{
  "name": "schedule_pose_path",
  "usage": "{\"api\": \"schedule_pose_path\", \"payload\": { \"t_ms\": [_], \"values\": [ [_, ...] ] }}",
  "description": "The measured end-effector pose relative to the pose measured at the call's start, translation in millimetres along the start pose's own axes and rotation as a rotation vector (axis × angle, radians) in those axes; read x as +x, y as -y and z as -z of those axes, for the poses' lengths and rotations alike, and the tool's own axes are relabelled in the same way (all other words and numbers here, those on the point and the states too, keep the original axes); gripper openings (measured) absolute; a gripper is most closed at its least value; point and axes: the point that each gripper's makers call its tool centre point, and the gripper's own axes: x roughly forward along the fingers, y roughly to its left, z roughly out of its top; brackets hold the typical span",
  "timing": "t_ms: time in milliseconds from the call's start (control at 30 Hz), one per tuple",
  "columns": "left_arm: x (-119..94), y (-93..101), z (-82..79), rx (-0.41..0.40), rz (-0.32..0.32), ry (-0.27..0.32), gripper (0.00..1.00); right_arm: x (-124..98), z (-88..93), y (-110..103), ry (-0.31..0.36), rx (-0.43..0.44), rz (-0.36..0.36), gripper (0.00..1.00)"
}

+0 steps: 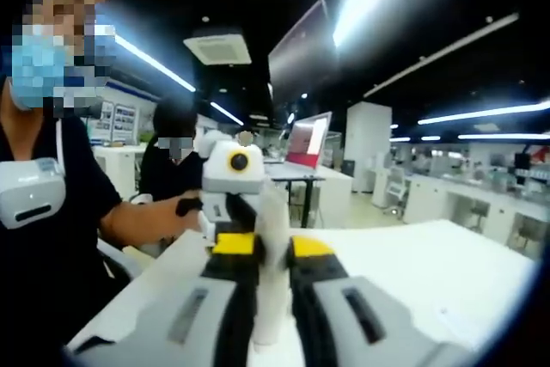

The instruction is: Arrange the skincare products in the storage area until every visible bottle or jar stands upright without overlapping.

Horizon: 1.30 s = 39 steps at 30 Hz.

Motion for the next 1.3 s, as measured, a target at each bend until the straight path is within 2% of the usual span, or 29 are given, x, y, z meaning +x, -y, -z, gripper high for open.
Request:
{"api": "schedule_pose_path", "payload": {
  "t_ms": [233,700,1300],
  "values": [
    [23.6,-1.3,-13.6,0.018,0.0,0.029,0.13,-23.3,-6.5,13.8,0.031,-0.014,0.049,0.11],
    [68.2,-3.6,-15.0,0.023,0.025,0.015,0.14,-62.0,3.5,33.6,0.022,-0.015,0.12,0.12],
    [113.2,-1.9,-20.9,0.05,0.07,-0.004,0.13,-101.9,8.1,55.9,0.002,-0.015,0.198,0.12]
  ]
}}
